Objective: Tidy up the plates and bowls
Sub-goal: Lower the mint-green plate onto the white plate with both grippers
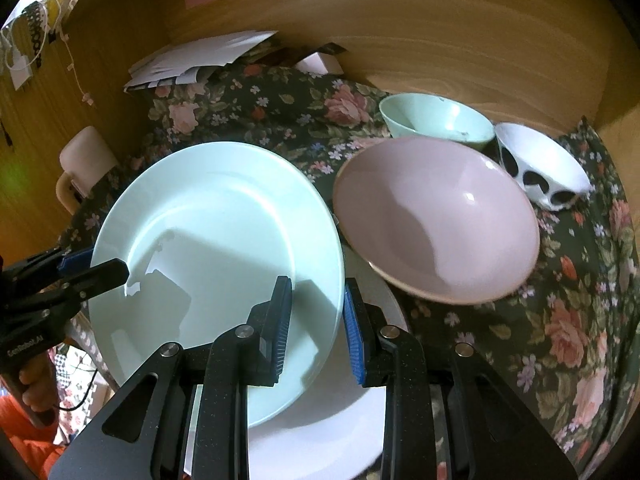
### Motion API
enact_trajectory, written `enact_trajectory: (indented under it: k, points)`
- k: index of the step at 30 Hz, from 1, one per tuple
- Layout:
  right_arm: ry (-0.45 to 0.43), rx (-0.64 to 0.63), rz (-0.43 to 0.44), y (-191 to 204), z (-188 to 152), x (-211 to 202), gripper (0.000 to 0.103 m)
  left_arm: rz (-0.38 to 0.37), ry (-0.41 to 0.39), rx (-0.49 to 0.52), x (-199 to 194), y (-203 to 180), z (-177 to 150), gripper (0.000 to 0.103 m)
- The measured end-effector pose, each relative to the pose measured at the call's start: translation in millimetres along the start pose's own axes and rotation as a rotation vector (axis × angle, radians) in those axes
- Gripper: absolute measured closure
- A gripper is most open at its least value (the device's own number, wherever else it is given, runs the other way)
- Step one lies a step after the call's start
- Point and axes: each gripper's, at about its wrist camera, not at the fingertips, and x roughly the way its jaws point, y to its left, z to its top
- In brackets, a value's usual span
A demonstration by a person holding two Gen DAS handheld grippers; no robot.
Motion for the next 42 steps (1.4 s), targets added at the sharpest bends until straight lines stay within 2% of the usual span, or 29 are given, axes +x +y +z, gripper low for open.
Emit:
enact_trajectory:
  k: [18,26,34,42]
  points:
    - [0.012,0.055,-0.008,-11.8,-31.3,-7.0,0.080,-0.010,0.060,0.014,14.1,-16.5,-22.7,0.066]
    - [0.023,0.065,-0.013,-15.3,-36.9,-6.2,0.080,-0.004,0.080,0.021,21.5,-19.4,-24.8,0.066]
    - [0.016,0.039,-0.052,-13.1,-38.6,-10.0,0.077,-0.001,0.128,0.010,37.8,-20.5,-23.0,0.066]
    - [0.010,0.037,-0.045,-14.6,-41.1,-13.3,0.076,0.009,0.145,0.016,42.9,-21.8,-19.8,0.066]
